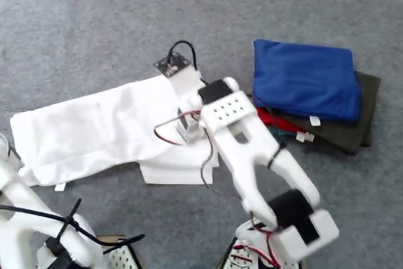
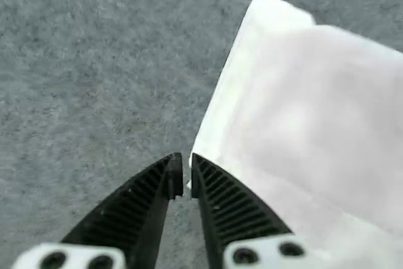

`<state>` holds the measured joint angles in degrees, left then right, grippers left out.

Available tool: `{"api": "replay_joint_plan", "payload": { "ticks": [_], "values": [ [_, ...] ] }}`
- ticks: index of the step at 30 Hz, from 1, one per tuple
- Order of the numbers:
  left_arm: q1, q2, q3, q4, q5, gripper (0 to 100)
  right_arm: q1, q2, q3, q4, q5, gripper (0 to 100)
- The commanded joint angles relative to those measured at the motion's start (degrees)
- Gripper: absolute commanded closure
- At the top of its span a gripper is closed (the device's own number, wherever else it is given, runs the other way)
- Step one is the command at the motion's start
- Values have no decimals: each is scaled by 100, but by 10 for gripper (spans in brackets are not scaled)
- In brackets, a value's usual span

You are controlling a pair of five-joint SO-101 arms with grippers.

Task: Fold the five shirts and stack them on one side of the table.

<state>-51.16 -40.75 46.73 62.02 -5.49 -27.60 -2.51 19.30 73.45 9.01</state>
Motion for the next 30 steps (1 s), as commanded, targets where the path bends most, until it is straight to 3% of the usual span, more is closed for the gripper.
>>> {"api": "replay_joint_plan", "payload": {
  "ticks": [1,5,13,24,30],
  "values": [
    [743,-62,-180,-273,510,972,-70,787,-813,-211,-308,982],
    [1235,88,330,-1125,738,970,-229,1921,-1481,-185,-316,983],
    [1218,1662,418,-2418,747,971,-818,2721,-2053,123,-316,983],
    [787,3886,-857,-2655,738,971,-826,2703,-2035,712,-264,983],
    [778,4158,-1121,-2602,527,971,-967,2387,-1851,712,-255,983]
  ]
}}
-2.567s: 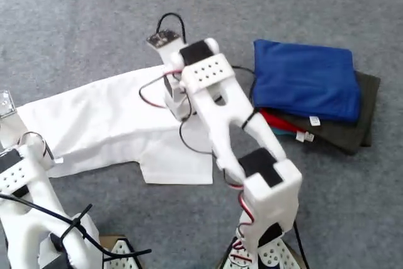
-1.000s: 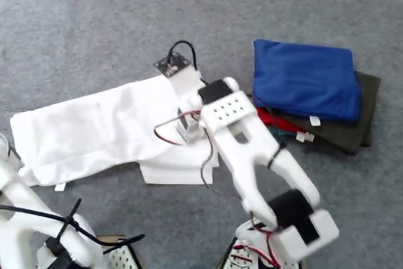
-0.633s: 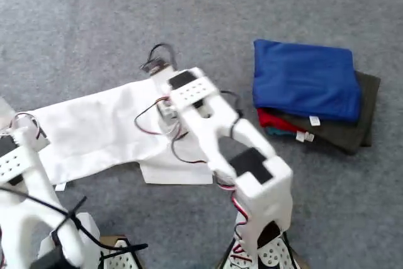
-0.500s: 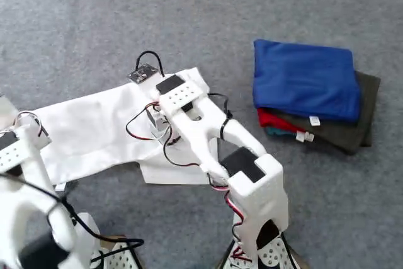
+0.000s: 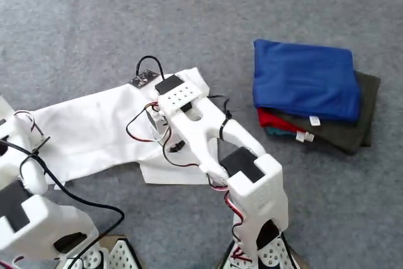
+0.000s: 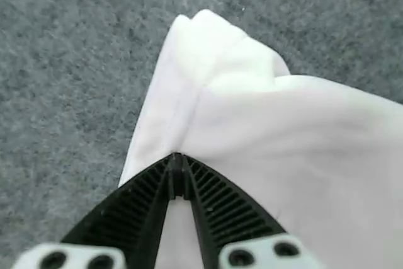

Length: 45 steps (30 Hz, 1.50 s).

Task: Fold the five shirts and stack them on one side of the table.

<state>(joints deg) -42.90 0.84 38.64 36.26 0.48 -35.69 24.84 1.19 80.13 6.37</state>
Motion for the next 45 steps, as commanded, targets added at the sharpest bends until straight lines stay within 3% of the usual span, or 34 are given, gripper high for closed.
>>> {"api": "replay_joint_plan", "payload": {
  "ticks": [1,11,17,23,27,31,37,45],
  "values": [
    [-48,0,-312,-35,-70,971,-229,-453,75,18,9,983],
    [-48,0,-286,-35,-97,971,-580,-1235,2053,-598,35,983],
    [-48,0,-286,-26,-97,971,-826,-2782,3380,-607,642,983],
    [-48,0,-286,-26,-88,971,-826,-4101,3688,-862,686,983],
    [-48,9,-286,-18,-88,971,-352,-3952,3407,-1389,686,983],
    [-48,9,-277,-18,-88,971,-334,-3213,3231,-1776,642,983],
    [-48,9,-277,-18,-88,971,-747,-2097,3169,-1881,633,983],
    [-48,18,-277,-18,-88,971,-1134,-1947,3204,-1793,633,983]
  ]
}}
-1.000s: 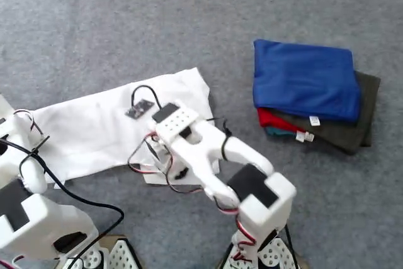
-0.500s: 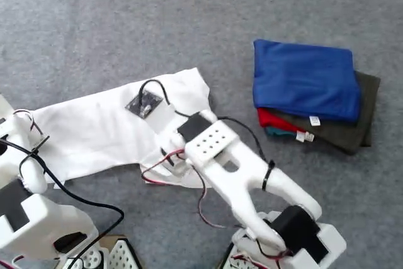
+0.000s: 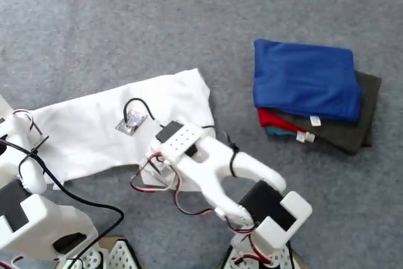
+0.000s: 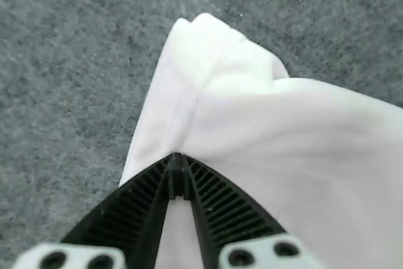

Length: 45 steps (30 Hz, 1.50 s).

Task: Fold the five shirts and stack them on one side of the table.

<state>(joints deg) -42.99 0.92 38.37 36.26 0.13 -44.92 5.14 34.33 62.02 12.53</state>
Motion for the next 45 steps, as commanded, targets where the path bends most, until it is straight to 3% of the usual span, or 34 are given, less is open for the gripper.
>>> {"api": "replay_joint_plan", "payload": {
  "ticks": [1,7,11,17,21,28,33,45],
  "values": [
    [-40,9,-251,-18,-53,971,-185,13,-154,62,18,983],
    [-57,-9,-295,-9,-62,971,712,-295,-954,1169,237,983],
    [-48,-273,-840,756,-62,971,1521,-857,-1859,1767,809,983],
    [-13,-905,-1789,1785,-53,971,1934,-488,-3451,993,905,981],
    [4,-897,-1675,1398,-62,971,1943,734,-4215,308,879,982],
    [-40,352,-1437,308,-123,971,2145,2466,-5710,220,862,983],
    [-22,1196,-1991,527,-642,971,2664,3336,-6404,220,862,983],
    [-92,1389,-2422,879,-668,971,3007,4971,-8154,545,870,983]
  ]
}}
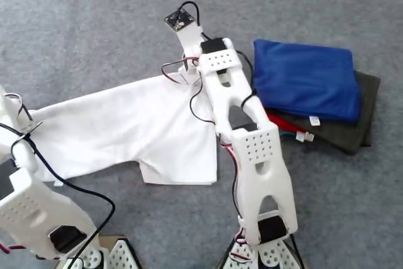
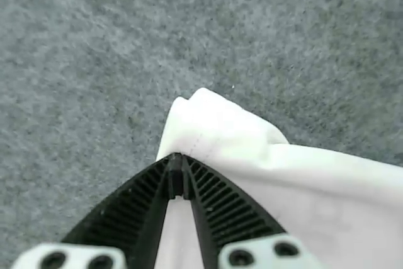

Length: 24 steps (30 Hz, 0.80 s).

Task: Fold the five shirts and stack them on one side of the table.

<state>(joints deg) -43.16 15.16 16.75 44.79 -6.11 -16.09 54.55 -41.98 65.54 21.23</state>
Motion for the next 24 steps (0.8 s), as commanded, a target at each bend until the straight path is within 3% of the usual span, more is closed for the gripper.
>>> {"api": "replay_joint_plan", "payload": {
  "ticks": [1,9,13,18,24],
  "values": [
    [-92,-44,-259,35,-44,971,123,31,-708,396,0,983],
    [22,-1284,-602,1829,-123,972,-132,40,-1868,2163,53,983],
    [224,-2347,4,2189,-167,972,-132,48,-2457,3138,273,983],
    [365,-3473,1455,1969,-167,972,-123,66,-2818,3455,316,983],
    [303,-3780,2967,1020,-141,972,-149,84,-2800,3446,299,983]
  ]
}}
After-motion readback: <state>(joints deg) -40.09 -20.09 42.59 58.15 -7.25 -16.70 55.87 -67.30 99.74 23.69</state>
